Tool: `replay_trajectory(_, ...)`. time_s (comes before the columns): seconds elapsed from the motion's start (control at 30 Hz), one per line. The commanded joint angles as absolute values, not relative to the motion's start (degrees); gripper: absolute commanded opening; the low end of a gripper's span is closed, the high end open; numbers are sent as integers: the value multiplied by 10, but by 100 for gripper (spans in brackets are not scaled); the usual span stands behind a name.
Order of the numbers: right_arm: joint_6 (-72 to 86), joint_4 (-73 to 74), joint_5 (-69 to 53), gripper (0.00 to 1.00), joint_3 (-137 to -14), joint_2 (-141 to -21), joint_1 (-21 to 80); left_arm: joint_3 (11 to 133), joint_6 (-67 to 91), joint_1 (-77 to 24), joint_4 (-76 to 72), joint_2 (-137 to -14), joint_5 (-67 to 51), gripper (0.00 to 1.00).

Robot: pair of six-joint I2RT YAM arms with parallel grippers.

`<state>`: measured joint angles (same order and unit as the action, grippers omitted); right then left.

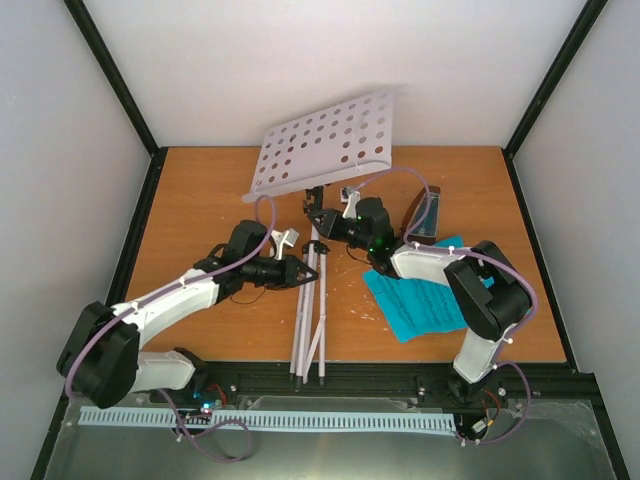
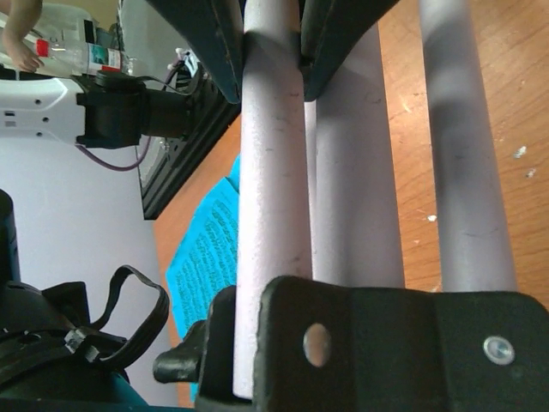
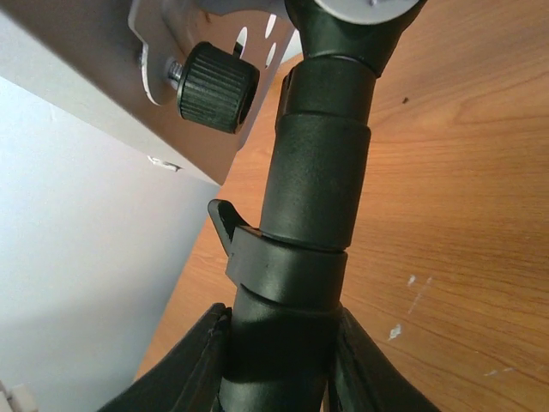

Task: Pack up the instrument practice props

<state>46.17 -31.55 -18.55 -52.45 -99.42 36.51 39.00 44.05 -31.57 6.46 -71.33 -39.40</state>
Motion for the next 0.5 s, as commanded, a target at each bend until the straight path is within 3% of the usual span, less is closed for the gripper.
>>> replay_trajectory(0.0,373,-349,-198,3,-521,-1011,378,426,404,-301,-111,-715,-296,0)
replay_trajectory(0.47,328,-396,-190,3,-522,-1098,370,414,381,-301,-130,-775,-272,0)
